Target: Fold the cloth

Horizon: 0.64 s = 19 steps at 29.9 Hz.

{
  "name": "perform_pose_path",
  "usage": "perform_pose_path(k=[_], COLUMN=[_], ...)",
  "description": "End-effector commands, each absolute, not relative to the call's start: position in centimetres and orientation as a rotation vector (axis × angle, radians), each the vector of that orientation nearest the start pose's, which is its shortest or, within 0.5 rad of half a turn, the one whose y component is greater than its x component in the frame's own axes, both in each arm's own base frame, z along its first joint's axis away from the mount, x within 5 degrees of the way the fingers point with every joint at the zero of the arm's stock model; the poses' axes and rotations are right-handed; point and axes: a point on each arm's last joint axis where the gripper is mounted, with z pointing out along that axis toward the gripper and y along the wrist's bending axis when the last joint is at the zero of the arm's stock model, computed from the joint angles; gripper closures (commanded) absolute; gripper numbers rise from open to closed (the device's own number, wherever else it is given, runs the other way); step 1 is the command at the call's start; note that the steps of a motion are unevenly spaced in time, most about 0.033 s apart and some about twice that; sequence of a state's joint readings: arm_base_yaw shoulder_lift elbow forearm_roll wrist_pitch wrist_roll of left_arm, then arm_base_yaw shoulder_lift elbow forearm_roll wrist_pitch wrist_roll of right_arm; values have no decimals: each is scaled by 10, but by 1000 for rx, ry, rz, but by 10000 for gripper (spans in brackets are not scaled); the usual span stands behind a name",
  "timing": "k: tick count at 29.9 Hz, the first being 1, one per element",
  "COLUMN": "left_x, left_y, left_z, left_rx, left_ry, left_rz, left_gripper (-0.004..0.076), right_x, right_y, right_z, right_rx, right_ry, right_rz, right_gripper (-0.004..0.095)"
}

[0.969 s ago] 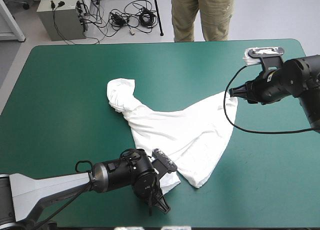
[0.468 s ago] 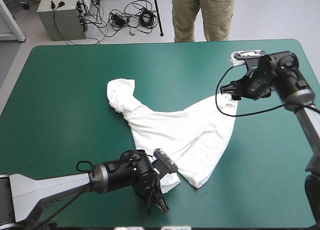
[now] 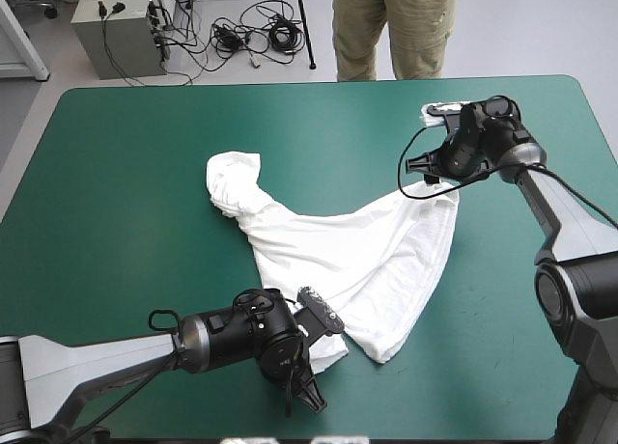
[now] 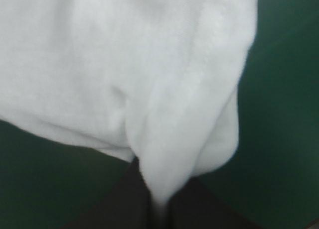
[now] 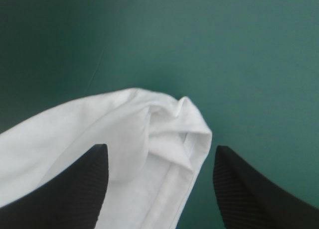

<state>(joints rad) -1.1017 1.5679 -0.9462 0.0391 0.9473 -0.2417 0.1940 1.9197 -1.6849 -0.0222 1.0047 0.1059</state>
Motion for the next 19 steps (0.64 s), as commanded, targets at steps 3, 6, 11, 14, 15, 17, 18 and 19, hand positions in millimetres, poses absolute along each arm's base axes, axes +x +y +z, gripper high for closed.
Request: perform_pose_path(k=[3,6,11,14,15,17,18,19], left_x=[125,125,124,124,124,124,124,124], left_y=[-242,-241,-241,-241,-241,-241,-241,-241], left_z=[206,206,206,206,206,206,206,207], left_rx=[1312,1311,1310,1312,1312,1308,1304,1302], left_ry=[2763,2767,2775,2772,2772,2777,2778,2777], left_rz=[-39,-38,-40,-36,-36,-38,-38,-37], left_gripper=[733,733,733,733,733,733,733,733], right_x=[436,442,447,447,446,444,444,443], right_y=[61,54,59,70,74,78,80,81], right_z=[291,271,239,225,219,214,210,210], right_rx=[-39,5,11,-21,-33,-56,-66,-80], right_ry=[2632,2701,2817,2872,2901,2937,2956,2956], right_rz=[60,93,206,329,336,326,322,327], right_gripper=[341,341,341,394,465,685,815,934])
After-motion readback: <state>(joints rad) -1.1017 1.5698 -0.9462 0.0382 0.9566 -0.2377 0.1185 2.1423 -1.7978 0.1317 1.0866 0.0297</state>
